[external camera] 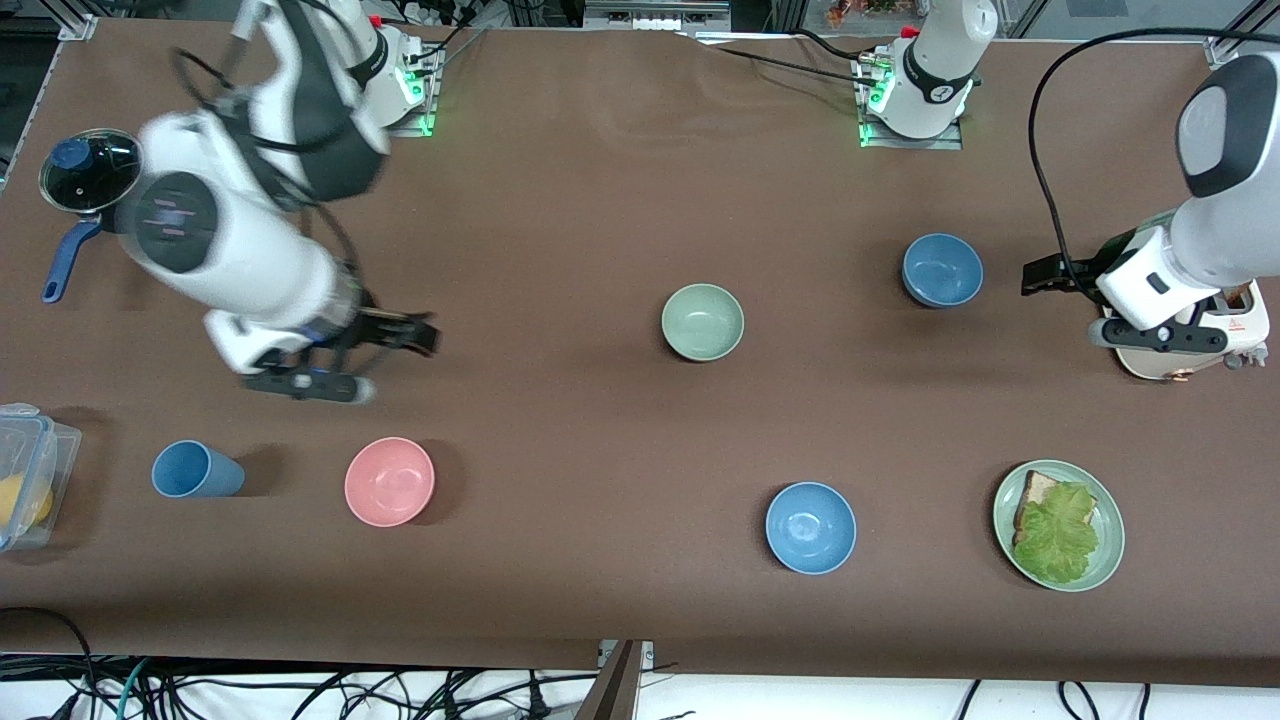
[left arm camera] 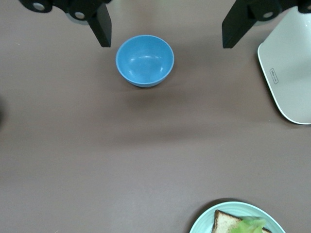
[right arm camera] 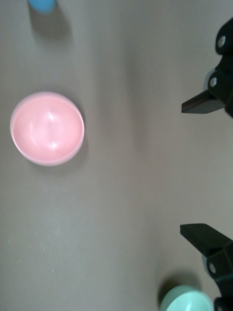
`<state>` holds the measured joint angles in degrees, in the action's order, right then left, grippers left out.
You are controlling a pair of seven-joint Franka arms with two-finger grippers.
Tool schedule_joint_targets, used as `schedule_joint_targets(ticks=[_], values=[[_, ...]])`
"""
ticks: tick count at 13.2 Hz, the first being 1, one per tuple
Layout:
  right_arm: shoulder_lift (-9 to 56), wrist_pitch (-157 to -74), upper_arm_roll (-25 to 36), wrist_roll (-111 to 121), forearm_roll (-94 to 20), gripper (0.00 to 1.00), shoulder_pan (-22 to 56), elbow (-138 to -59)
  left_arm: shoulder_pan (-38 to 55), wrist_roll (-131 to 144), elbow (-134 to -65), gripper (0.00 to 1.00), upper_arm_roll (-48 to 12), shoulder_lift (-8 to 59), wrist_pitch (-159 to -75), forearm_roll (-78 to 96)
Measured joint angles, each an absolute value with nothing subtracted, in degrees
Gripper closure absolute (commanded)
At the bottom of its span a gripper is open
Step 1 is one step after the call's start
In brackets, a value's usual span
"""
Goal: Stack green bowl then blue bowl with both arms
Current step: 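Release the green bowl with the right gripper while the left gripper reaches the blue bowl, then grasp the light blue bowl's rim with the left gripper and lift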
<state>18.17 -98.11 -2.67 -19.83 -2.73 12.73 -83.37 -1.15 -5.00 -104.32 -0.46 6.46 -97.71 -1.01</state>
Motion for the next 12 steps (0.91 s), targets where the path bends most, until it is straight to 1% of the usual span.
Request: schedule_joint_targets(ticks=[3,7,9,12], values=[[11.74,-90.65,-2.50,-14.55,-3.00,0.00,6.92,-83.83,-1.61,-7.79,-111.06,0.01,-0.53,6.60,-104.57,-1.86],[4.19,-88.36,-2.46,-9.57,-3.02,0.00,2.40,-88.46,-4.93,-11.39,-122.34,0.01,-0.46,6.55,-114.65,-1.92],[2.87,-88.21,-2.48,-8.97,-3.01,0.00,2.05,-89.44,-5.37,-11.83,-129.12,0.01,-0.48,6.54,-122.23,-1.92],[3.02,-88.23,-2.94,-8.74,-2.15,0.00,2.12,-89.45,-5.93,-12.87,-138.54,0.02,-0.48,6.67,-133.01,-1.93]])
